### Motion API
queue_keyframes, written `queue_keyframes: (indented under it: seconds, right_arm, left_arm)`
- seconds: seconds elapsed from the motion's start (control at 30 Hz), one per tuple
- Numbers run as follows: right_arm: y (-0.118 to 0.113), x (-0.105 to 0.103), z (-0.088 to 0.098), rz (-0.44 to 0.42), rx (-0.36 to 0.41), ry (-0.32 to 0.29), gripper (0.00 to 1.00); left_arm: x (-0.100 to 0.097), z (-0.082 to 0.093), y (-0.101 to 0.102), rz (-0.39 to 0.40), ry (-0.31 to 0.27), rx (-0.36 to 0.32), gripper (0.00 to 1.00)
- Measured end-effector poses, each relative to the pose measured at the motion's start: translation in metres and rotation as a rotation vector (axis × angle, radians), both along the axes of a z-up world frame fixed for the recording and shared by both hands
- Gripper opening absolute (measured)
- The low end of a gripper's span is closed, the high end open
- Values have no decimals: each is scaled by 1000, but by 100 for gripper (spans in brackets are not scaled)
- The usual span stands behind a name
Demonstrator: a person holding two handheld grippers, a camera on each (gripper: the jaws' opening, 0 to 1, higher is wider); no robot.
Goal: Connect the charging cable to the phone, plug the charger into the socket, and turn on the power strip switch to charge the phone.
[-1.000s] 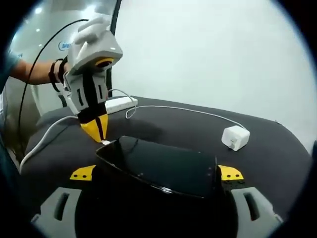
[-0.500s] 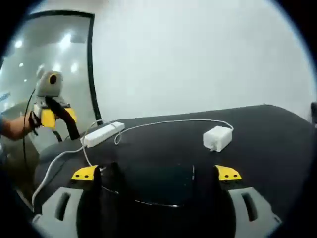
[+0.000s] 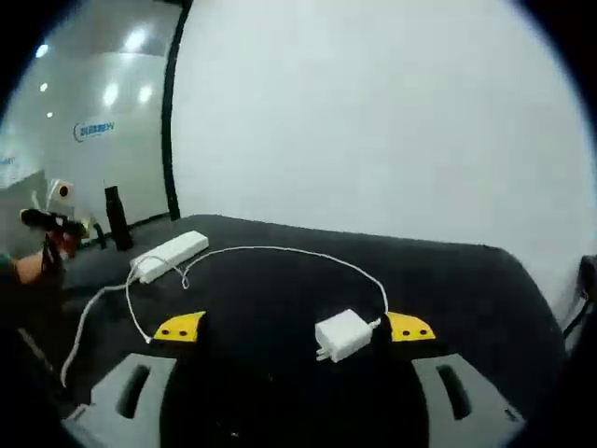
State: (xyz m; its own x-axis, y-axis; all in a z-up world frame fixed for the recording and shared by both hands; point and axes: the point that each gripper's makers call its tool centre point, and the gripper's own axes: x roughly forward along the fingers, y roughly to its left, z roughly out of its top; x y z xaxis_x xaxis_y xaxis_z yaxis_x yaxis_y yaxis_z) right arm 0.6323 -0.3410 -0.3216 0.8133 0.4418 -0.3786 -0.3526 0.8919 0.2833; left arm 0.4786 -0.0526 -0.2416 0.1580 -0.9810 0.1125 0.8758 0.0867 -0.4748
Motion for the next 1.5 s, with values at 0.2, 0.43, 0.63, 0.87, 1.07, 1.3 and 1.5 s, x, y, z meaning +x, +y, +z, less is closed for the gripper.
queue_keyframes:
  seconds: [0.2, 0.43, 0.63, 0.87, 1.07, 1.3, 1.5]
  right_arm:
    - [-15, 28, -10, -141, 182, 273, 75]
    - [-36, 33, -55, -350, 35, 624, 84]
    - [-7, 17, -82, -449, -44, 766, 72]
    - [-2, 18, -99, -571, -149, 805, 59]
    - [-4, 27, -100, -603, -193, 770, 45]
    - [-5, 41, -99, -506, -271, 731, 32]
    - [-2, 66, -90, -451, -31, 658, 30]
  left_arm:
    - [0, -15, 2, 26, -60, 69, 95]
    - [-6, -27, 8, 12, -84, 70, 85]
    - [-10, -38, 21, 18, -52, 32, 76]
    - [-13, -55, 36, 22, -53, 74, 67]
    - [-7, -54, 41, 36, -29, 51, 62]
    - [-6, -54, 41, 44, -18, 43, 57]
    - [-5, -59, 42, 65, -9, 63, 53]
